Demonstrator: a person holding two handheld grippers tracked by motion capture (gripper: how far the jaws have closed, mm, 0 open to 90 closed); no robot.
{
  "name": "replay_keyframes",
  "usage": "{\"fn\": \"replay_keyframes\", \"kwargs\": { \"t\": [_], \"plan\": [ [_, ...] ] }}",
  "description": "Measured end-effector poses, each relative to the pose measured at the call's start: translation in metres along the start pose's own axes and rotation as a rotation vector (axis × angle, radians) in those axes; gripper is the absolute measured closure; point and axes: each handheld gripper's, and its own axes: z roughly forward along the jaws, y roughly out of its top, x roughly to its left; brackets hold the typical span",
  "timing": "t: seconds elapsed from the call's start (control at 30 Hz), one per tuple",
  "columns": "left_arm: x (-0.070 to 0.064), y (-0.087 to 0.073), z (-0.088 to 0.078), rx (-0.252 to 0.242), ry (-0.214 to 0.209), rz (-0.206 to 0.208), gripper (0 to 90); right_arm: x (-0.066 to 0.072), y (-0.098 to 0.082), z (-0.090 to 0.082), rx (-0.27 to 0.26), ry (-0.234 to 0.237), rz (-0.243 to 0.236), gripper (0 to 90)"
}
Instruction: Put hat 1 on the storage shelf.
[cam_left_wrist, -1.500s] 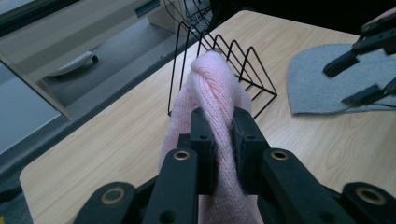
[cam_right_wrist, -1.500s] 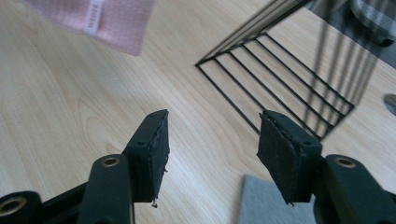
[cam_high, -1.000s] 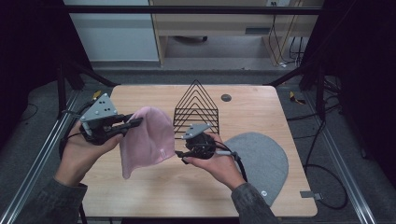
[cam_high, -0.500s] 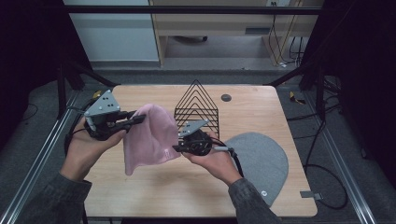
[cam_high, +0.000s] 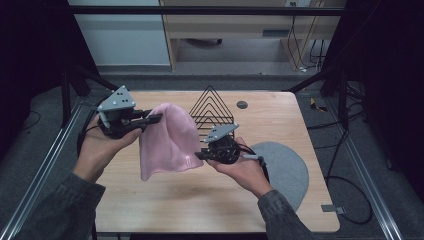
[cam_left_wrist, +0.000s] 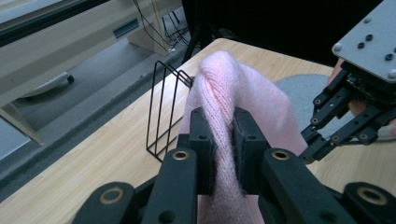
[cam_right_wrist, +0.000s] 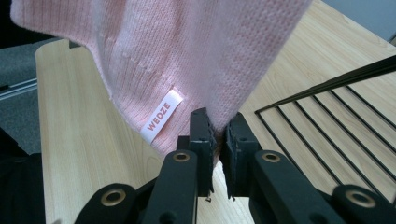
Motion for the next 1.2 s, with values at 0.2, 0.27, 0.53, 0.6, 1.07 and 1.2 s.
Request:
{"fn": "replay_keyframes", "kwargs": {
  "t": [0.2, 0.27, 0.53, 0.6, 1.07, 1.2],
  "plan": [
    [0.011, 0.024, 0.01, -0.013, -0.029, 0.005, 79.8, -0.017, 0.01, -0.021, -0.002, -0.01, 0.008, 84.0],
    [0.013, 0.027, 0.011, -0.012, -0.03, 0.005, 79.9, -0.022, 0.013, -0.027, -0.007, -0.017, 0.016, 84.0],
    [0.019, 0.04, 0.016, -0.016, -0.026, 0.001, 79.9, -0.031, 0.024, -0.039, -0.01, -0.038, 0.008, 84.1],
    [0.022, 0.045, 0.016, -0.029, -0.021, -0.01, 79.8, -0.033, 0.028, -0.041, -0.015, -0.047, 0.006, 84.1],
    [0.041, 0.076, 0.037, -0.06, -0.017, -0.022, 79.7, -0.07, 0.048, -0.055, -0.04, -0.098, 0.034, 84.2],
    [0.052, 0.087, 0.042, -0.057, -0.009, -0.022, 79.7, -0.083, 0.061, -0.058, -0.059, -0.119, 0.038, 84.2]
  ]
}}
